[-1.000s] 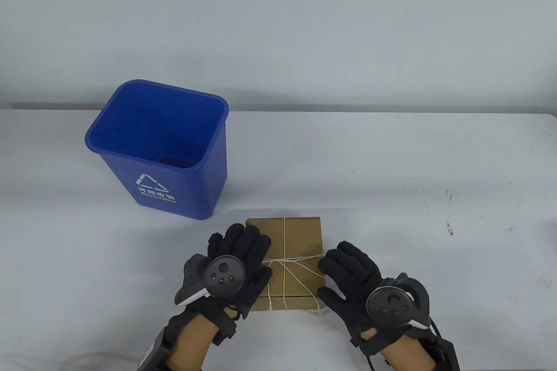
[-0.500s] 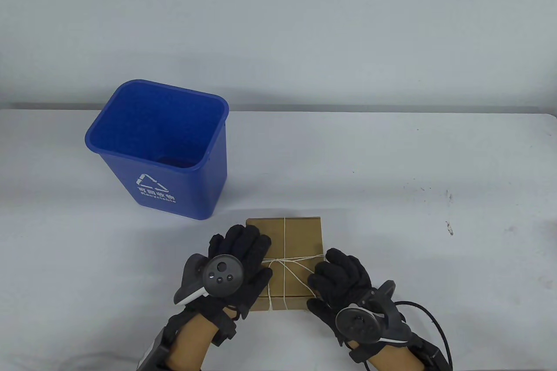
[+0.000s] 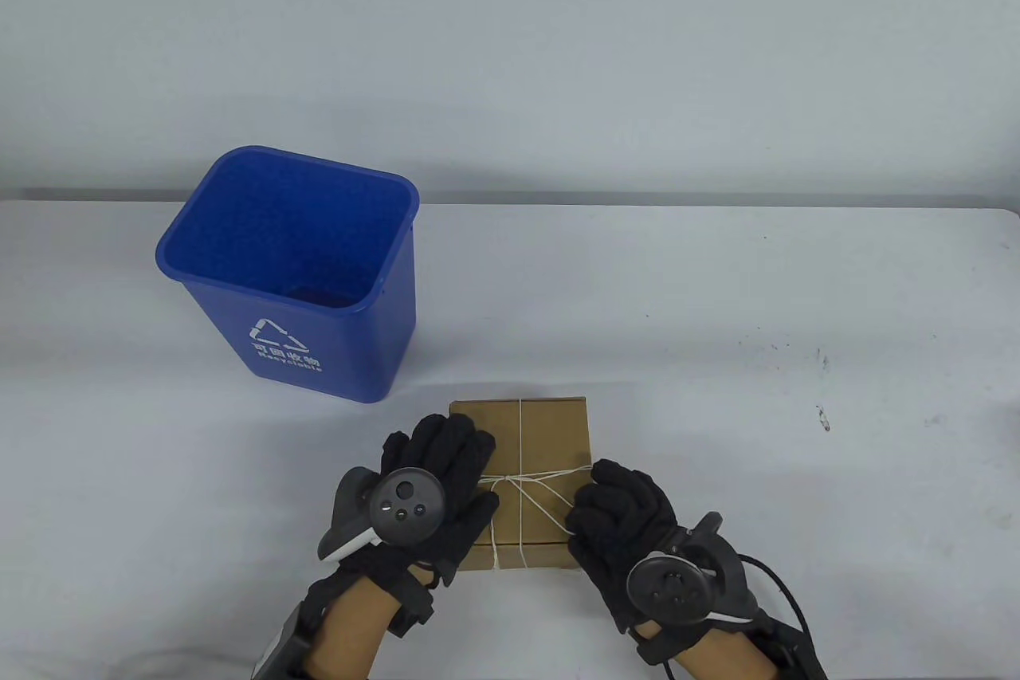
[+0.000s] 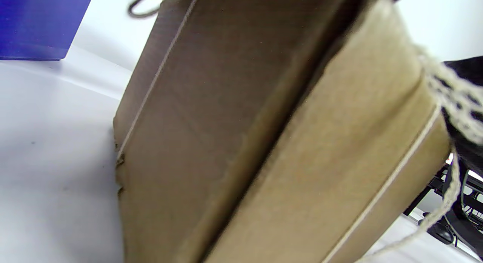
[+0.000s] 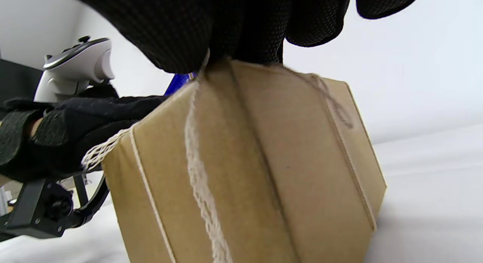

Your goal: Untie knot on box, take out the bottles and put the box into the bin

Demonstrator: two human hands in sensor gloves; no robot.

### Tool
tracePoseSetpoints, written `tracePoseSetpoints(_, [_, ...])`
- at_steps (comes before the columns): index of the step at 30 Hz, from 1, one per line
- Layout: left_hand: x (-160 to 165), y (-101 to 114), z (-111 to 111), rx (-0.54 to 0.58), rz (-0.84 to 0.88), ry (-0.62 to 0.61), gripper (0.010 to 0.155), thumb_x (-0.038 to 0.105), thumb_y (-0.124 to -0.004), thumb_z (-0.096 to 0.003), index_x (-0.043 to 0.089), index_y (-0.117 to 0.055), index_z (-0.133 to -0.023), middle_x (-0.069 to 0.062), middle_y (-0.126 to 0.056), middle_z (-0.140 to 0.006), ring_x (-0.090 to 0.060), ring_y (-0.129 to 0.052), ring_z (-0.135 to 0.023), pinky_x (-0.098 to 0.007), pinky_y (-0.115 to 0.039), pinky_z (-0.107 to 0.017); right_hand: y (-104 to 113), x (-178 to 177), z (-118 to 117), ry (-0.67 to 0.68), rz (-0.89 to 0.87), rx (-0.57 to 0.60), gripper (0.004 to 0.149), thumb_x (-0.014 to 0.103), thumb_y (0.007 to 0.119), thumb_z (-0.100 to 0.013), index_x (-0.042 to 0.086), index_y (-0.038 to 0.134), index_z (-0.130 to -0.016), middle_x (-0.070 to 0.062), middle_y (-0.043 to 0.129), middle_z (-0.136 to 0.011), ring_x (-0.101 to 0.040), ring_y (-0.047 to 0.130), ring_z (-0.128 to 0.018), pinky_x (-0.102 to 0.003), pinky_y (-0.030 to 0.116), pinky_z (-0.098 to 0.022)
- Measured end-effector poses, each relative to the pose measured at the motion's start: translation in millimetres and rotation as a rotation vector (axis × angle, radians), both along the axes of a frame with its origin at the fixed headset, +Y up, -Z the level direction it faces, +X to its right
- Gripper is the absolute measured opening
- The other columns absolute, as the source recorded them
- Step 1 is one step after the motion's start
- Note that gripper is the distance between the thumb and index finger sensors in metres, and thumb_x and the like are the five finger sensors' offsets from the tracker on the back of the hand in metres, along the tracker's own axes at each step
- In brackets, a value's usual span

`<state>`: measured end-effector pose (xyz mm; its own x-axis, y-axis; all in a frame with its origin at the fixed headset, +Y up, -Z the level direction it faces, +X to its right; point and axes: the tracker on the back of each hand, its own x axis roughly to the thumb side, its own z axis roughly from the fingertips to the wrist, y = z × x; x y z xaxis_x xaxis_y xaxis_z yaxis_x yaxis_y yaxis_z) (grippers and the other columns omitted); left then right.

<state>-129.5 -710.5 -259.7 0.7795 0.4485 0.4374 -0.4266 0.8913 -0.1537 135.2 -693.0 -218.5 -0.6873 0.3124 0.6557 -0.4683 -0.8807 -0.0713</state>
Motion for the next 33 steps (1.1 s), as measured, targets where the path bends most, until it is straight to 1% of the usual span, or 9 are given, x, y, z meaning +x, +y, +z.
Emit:
tracePoseSetpoints(8, [-1, 0, 0, -0.011, 0.003, 0.006, 0.078, 0.056, -0.06, -0.0532, 0.022, -0.035, -0.118, -0.009, -0.023, -0.121, -0.053, -0.022, -0.112, -0.081, -0.02, -0.07, 1, 21, -13, -0.054, -0.098, -0.054, 0.037, 0.03, 0.073, -0.049, 0.011, 0.08, -0.079, -0.011, 0.073, -0.09, -0.052, 0.058, -0.092, -0.07, 0.047, -0.063])
tracePoseSetpoints(12, [-1, 0, 0, -0.016, 0.004, 0.011, 0.078, 0.056, -0.06, -0.0533, 0.023, -0.034, -0.118, -0.008, -0.022, -0.122, -0.053, -0.022, -0.112, -0.081, -0.02, -0.07, 1, 22, -14, -0.07, -0.082, -0.037, 0.037, 0.03, 0.073, -0.049, 0.011, 0.081, -0.079, -0.011, 0.073, -0.09, -0.051, 0.058, -0.092, -0.07, 0.047, -0.063])
tracePoseSetpoints(18, [-1, 0, 0, -0.021, 0.005, 0.015, 0.078, 0.057, -0.06, -0.0533, 0.023, -0.034, -0.118, -0.007, -0.022, -0.122, -0.053, -0.023, -0.112, -0.081, -0.021, -0.07, 0, 29, -20, -0.107, -0.089, -0.053, 0.036, 0.03, 0.074, -0.048, 0.011, 0.081, -0.079, -0.011, 0.074, -0.09, -0.051, 0.058, -0.092, -0.07, 0.048, -0.063])
tracePoseSetpoints(26, [-2, 0, 0, -0.027, 0.008, 0.019, 0.078, 0.057, -0.06, -0.0533, 0.023, -0.034, -0.118, -0.007, -0.022, -0.122, -0.053, -0.024, -0.112, -0.081, -0.021, -0.07, -4, 49, -34, -0.186, -0.116, -0.11, 0.036, 0.03, 0.074, -0.048, 0.011, 0.081, -0.079, -0.011, 0.074, -0.09, -0.051, 0.059, -0.092, -0.07, 0.048, -0.063])
tracePoseSetpoints(33, [-2, 0, 1, -0.032, 0.011, 0.021, 0.078, 0.056, -0.06, -0.0533, 0.023, -0.033, -0.118, -0.007, -0.021, -0.122, -0.053, -0.024, -0.112, -0.081, -0.022, -0.07, -12, 56, -43, -0.231, -0.096, -0.168, 0.036, 0.03, 0.074, -0.048, 0.011, 0.082, -0.079, -0.012, 0.074, -0.09, -0.052, 0.059, -0.092, -0.07, 0.048, -0.062])
